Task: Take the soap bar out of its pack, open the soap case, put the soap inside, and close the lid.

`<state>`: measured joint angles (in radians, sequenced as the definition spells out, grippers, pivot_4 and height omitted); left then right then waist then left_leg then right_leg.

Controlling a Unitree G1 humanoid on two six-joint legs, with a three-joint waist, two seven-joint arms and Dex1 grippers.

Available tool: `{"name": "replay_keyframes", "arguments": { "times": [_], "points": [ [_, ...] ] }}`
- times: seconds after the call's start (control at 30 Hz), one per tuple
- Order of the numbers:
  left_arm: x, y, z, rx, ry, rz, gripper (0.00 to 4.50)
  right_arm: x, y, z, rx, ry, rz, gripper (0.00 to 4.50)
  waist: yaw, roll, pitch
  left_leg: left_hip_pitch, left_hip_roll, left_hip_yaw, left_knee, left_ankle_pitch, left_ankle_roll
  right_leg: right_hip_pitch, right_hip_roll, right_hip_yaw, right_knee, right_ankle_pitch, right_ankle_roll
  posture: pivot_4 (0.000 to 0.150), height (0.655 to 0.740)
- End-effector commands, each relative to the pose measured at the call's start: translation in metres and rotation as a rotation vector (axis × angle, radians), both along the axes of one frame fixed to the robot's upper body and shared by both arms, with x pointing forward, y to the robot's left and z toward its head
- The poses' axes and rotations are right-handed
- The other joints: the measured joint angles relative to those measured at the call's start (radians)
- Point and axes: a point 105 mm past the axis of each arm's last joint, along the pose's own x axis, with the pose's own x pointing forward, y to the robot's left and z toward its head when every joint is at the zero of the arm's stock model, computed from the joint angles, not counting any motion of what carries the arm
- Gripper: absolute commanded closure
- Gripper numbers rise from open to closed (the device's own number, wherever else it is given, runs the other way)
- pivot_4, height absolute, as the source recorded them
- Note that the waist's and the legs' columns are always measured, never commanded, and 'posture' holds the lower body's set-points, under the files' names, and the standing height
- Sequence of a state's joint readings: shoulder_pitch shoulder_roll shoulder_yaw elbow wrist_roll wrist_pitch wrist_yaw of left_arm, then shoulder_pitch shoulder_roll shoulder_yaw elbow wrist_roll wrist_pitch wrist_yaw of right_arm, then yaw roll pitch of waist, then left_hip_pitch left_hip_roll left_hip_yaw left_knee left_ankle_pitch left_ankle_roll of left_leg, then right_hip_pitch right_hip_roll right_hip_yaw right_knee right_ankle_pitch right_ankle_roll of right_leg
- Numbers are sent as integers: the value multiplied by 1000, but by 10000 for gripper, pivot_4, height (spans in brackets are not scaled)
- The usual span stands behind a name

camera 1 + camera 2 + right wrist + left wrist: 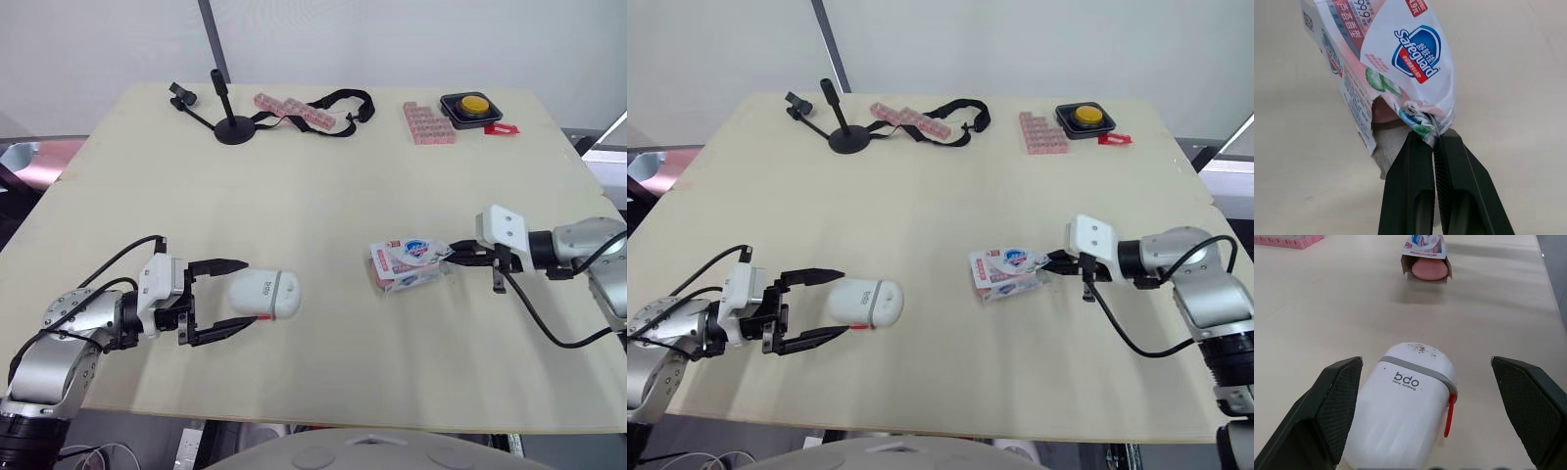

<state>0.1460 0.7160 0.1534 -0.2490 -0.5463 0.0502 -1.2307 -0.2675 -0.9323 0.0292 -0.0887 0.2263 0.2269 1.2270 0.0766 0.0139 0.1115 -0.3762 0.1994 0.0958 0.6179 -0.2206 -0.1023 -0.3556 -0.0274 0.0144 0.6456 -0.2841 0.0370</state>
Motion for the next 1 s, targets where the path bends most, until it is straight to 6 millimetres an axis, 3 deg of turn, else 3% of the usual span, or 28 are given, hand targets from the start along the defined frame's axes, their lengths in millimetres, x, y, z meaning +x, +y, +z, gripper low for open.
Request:
{"name": "replay_keyframes", "arguments": {
  "times": [0.03,0.3,0.73,0.87,1.0],
  "points": [
    [2,0,2,4,-13,-1,0,3,-4,17,-67,-65,-41,44669,0,0,0,0,0,0,0,0,0,0,0,0,0,0,0,1500,7400],
    [6,-3,2,8,-12,-9,0,5,-1,33,-219,-88,-126,44669,-1,0,0,1,0,1,0,0,0,0,0,1,0,0,0,1500,7400],
    [5,-5,0,9,-5,-14,0,3,11,56,-366,-160,-88,44669,-1,0,0,1,0,1,0,0,0,0,0,2,0,0,0,1500,7400],
    [5,-4,-1,13,-2,-15,0,5,8,61,-383,-172,-97,44669,0,0,0,1,0,1,0,0,0,0,0,2,1,0,0,1500,7400],
    [5,-4,-1,17,-1,-18,0,7,-11,63,-424,-161,-135,44669,1,0,0,1,0,1,0,0,0,0,0,2,2,0,0,1500,7400]
  ]
}}
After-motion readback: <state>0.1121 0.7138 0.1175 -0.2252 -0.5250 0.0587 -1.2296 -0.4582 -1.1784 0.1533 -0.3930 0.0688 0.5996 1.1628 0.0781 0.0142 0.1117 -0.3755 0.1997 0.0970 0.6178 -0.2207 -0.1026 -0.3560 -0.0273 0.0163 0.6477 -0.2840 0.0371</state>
